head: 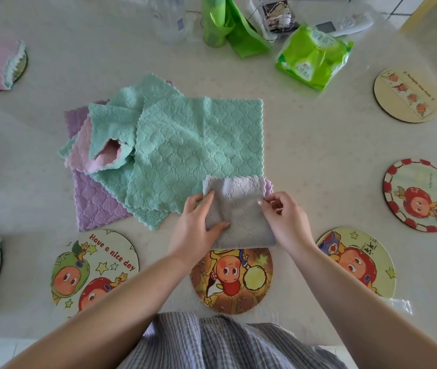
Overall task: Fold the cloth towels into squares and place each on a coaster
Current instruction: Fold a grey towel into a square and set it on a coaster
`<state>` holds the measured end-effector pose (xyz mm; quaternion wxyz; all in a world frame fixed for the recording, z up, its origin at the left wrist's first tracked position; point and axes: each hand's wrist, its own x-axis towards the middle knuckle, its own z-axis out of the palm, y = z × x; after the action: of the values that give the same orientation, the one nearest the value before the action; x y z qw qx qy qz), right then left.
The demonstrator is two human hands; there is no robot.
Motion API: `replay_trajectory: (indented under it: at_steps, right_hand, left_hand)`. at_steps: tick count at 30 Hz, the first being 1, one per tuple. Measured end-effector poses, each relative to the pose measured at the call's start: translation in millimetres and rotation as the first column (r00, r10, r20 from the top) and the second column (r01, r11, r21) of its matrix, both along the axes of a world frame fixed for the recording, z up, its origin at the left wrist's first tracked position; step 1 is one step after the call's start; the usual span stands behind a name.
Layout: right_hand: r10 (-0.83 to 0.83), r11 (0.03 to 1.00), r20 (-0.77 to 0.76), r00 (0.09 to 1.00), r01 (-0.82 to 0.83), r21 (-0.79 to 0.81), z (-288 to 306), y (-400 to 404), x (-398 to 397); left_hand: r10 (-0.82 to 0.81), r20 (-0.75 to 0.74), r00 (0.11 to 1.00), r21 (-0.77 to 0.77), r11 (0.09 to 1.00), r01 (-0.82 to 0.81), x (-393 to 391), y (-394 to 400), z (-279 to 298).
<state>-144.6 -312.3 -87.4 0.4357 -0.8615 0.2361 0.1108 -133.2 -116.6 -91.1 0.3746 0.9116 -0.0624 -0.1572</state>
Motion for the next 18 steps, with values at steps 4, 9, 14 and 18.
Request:
replay_trajectory:
  at_steps: [4,9,14,18]
  right_hand:
    - [-0.062,0.998,-0.054,0.997,0.062,-0.007,-1.6,-0.9,10.5]
    - [-0.15,0.987,-0.061,0.987,0.153,0.052,-2.1,-2.7,9.0]
    - [-0.169,0.982,-0.071,0.983,0.174,0.078,2.7,-3.9,10.6]
    - [-0.185,0.981,-0.044,0.982,0.187,0.051,0.5,-5.5,7.6]
  left_hand:
    - [-0.031,-0.022,0.999,0.036,0.999,0.032,0.5,-0.2,1.9]
    - [0.039,-0.03,0.999,-0.052,0.998,-0.04,0.5,-1.5,-1.1]
    - [0.088,-0.059,0.994,-0.112,0.989,-0.094,2.8,-3.2,-2.6]
    - [0.119,-0.005,0.993,-0.064,0.991,-0.119,-1.5,-0.1,-0.8]
